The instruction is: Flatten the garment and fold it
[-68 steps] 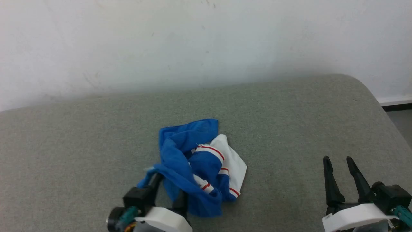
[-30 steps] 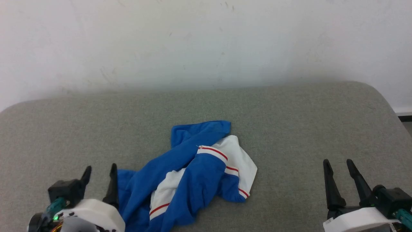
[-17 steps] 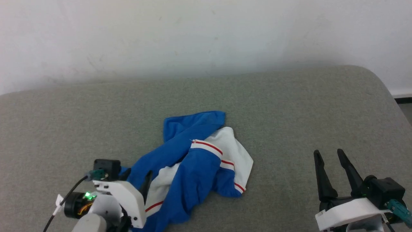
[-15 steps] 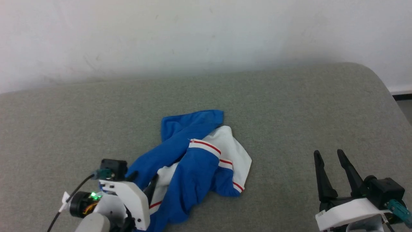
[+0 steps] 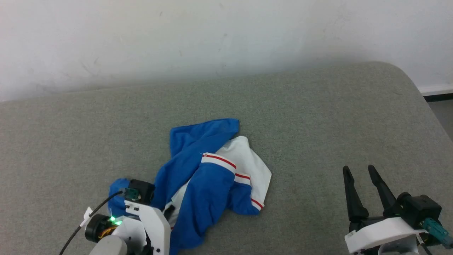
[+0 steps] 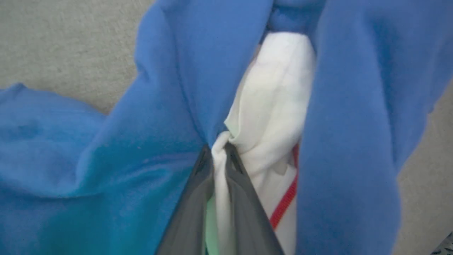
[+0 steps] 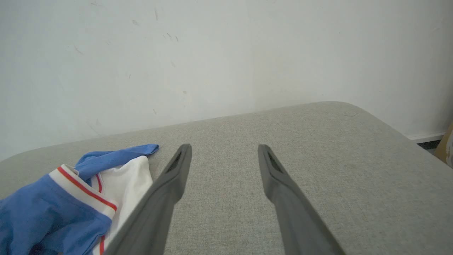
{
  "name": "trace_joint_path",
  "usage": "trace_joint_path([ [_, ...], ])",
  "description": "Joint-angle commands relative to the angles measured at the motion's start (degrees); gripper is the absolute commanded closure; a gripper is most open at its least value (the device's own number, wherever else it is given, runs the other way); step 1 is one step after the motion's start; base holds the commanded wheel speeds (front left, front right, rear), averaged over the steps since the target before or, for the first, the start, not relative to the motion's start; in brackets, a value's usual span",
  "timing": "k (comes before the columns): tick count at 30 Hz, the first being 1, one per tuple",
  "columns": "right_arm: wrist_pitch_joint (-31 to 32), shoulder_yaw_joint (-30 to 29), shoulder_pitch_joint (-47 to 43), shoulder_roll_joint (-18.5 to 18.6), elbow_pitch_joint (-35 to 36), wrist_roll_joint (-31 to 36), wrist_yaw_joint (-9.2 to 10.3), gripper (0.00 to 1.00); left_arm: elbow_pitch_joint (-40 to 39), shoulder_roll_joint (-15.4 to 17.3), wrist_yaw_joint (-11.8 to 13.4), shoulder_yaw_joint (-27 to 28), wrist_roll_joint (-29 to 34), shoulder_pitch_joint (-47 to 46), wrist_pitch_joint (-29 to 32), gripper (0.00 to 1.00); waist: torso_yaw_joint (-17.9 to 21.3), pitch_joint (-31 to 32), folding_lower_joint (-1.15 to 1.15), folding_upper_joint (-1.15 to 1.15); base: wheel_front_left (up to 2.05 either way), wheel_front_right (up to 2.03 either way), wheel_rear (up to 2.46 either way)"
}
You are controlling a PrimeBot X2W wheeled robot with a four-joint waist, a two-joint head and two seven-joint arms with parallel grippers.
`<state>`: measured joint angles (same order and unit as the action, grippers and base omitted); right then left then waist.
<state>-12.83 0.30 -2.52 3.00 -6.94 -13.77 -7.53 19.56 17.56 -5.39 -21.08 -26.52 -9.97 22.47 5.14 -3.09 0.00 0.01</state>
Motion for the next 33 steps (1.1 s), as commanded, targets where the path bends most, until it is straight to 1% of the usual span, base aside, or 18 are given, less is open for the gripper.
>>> trace_joint_path([
  [1,-0.44,-0.19,0.38,-0.13,-0.43,-0.52,0.04,0.0,0.01,0.66,1.21,0.08,1.95,-0.67,-3.12,1.0,-0.54,0.59,0.0,-0.01,0.0,0.0,0.0],
  [6,-0.76,-0.07,0.25,-0.13,-1.15,-0.95,0.04,0.0,-3.89,3.08,5.04,2.72,6.54,-4.1,-12.81,1.0,-1.76,1.75,0.0,-0.01,0.0,0.0,0.0],
  [7,-0.76,-0.07,0.25,-0.13,-1.15,-0.95,0.04,0.0,-3.89,3.08,5.04,2.72,6.54,-4.1,-12.81,1.0,-1.76,1.75,0.0,-0.01,0.0,0.0,0.0],
  [11,-0.97,0.07,0.07,-0.13,-1.55,-0.98,0.04,0.0,-8.05,4.21,7.18,4.22,8.05,-3.59,-17.5,1.0,-2.37,2.72,0.0,-0.01,0.0,0.0,0.0],
  [13,-1.07,0.09,-0.33,-0.13,-1.71,-1.03,0.04,0.0,-10.45,4.51,7.9,3.72,8.77,-0.85,-18.45,1.0,-2.53,3.37,0.0,-0.01,0.0,0.0,0.0],
  [16,-1.2,0.02,-1.13,-0.13,-1.88,-1.24,0.04,0.0,-13.56,3.76,8.6,1.07,9.43,5.81,-18.29,1.0,-2.7,4.15,0.0,-0.01,0.0,0.0,0.0],
  [21,-1.32,-0.34,-2.17,-0.13,-2.11,-1.57,0.04,0.0,-14.4,0.91,8.02,-4.93,8.84,15.76,-17.09,1.0,-3.34,5.25,0.0,-0.01,0.0,0.0,0.0],
  [24,-1.21,-0.33,-2.51,-0.13,-2.04,-1.39,0.04,0.0,-14.19,-0.32,7.57,-7.28,8.53,18.55,-16.93,1.0,-3.99,5.87,0.0,-0.01,0.0,0.0,0.0],
  [25,-1.12,-0.22,-2.58,-0.13,-1.98,-1.26,0.04,0.0,-14.07,-0.57,7.6,-7.7,8.44,19.1,-16.77,0.76,-4.13,6.06,0.0,-0.01,0.0,0.0,0.0],
  [26,-1.02,-0.17,-2.67,-0.13,-1.94,-1.21,0.04,0.0,-14.21,-0.91,7.78,-7.8,8.21,19.49,-16.95,0.21,-4.26,6.29,0.0,-0.01,0.0,0.0,0.0],
  [27,-0.92,-0.15,-2.77,-0.13,-1.89,-1.15,0.04,0.0,-14.66,-1.3,7.83,-7.74,7.74,19.78,-17.26,0.0,-4.38,6.46,0.0,-0.01,0.0,0.0,0.0],
  [30,-0.69,-0.42,-3.21,-0.13,-1.67,-1.1,0.04,0.0,-17.82,-1.59,8.85,-6.67,7.8,18.96,-18.89,0.0,-4.89,7.1,0.0,-0.01,0.0,0.0,0.0],
  [33,-0.52,-0.57,-3.75,-0.13,-1.29,-1.1,0.04,0.0,-22.01,-0.49,9.65,-5.26,8.82,16.58,-19.24,0.0,-5.31,7.46,0.0,-0.01,0.0,0.0,0.0],
])
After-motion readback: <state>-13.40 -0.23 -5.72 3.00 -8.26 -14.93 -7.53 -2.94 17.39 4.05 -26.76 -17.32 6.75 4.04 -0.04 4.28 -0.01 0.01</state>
